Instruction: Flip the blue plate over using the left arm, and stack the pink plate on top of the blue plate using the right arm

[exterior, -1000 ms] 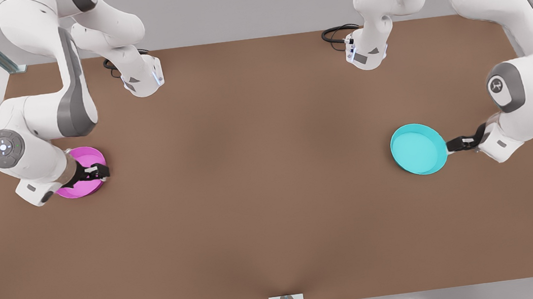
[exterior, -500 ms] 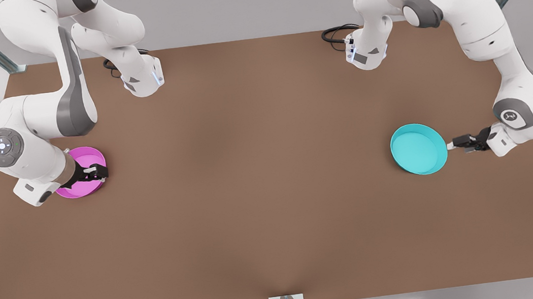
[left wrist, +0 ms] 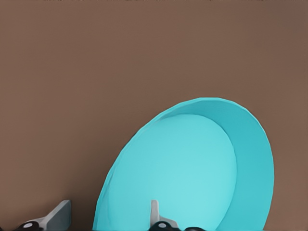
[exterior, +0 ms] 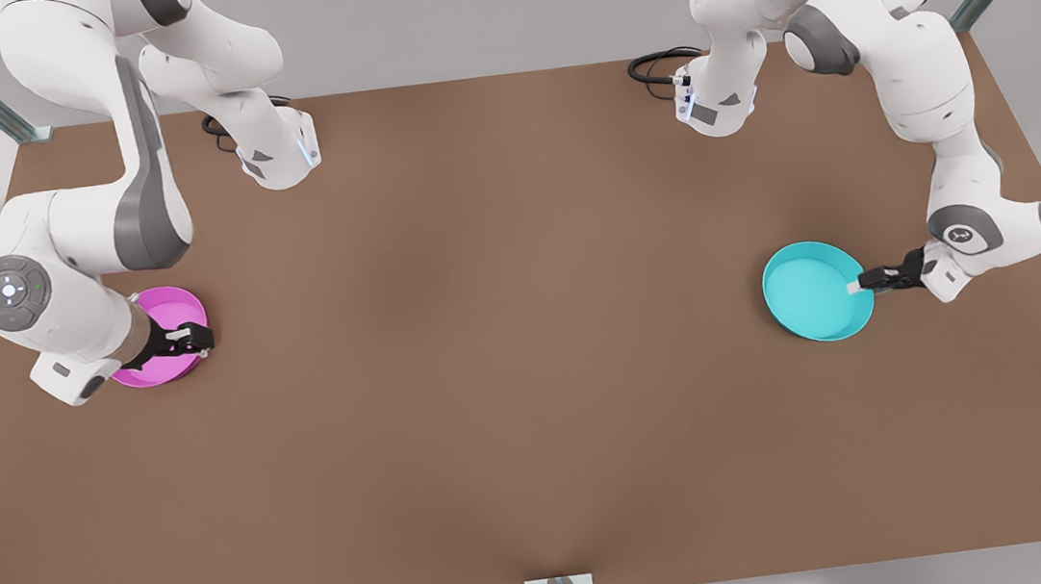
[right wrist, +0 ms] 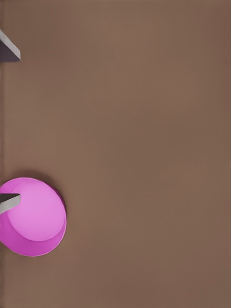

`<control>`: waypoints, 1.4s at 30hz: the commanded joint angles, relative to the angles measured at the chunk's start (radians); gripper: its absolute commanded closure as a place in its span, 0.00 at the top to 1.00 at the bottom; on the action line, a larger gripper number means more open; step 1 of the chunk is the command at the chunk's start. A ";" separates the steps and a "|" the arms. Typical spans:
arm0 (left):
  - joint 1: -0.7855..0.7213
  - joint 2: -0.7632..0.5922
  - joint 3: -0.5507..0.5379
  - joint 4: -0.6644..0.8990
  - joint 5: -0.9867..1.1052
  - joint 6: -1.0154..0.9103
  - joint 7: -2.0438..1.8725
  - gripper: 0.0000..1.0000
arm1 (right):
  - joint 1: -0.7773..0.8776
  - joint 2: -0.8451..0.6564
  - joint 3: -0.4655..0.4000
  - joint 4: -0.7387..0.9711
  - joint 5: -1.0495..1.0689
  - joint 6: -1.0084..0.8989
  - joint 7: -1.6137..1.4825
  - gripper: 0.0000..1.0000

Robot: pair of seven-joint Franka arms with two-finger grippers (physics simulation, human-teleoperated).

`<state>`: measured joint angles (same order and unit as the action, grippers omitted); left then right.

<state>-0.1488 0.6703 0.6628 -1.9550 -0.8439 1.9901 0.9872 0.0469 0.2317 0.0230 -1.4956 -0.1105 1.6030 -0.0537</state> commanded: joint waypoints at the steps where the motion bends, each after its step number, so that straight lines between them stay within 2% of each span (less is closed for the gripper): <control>1: 0.000 0.000 0.000 -0.001 -0.032 0.002 -0.001 0.66 | 0.001 0.000 0.000 0.000 0.000 0.000 0.000 1.00; 2: 0.000 0.003 0.000 -0.001 -0.032 0.006 -0.001 0.60 | 0.001 0.000 0.000 0.000 0.000 0.000 0.000 1.00; 5: 0.000 0.012 0.001 0.001 -0.032 0.027 0.001 0.58 | 0.001 -0.002 0.000 0.000 0.000 0.000 0.000 1.00; 7: 0.000 0.011 0.001 0.001 -0.035 0.024 -0.001 0.53 | 0.002 -0.002 0.000 0.002 0.000 0.000 0.000 1.00; 12: 0.000 0.011 0.001 -0.004 -0.040 0.016 -0.001 0.53 | 0.004 -0.002 0.000 0.002 0.000 0.000 0.002 1.00; 14: 0.000 0.011 0.000 -0.005 -0.040 0.022 -0.001 0.46 | 0.004 -0.002 0.000 0.002 0.000 0.000 0.002 1.00; 19: 0.000 0.009 0.001 -0.005 -0.040 0.013 -0.001 0.46 | 0.004 -0.002 0.000 0.002 0.000 0.000 0.002 1.00; 20: 0.000 0.009 0.001 -0.005 -0.040 0.013 -0.001 0.41 | 0.004 0.000 0.000 0.002 0.000 0.000 0.002 1.00; 42: -0.002 0.012 -0.006 -0.013 -0.075 0.026 -0.010 0.28 | 0.004 0.000 0.000 0.000 0.000 0.000 0.003 1.00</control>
<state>-0.1489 0.6827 0.6565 -1.9681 -0.9177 2.0157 0.9771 0.0515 0.2317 0.0230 -1.4956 -0.1105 1.6030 -0.0506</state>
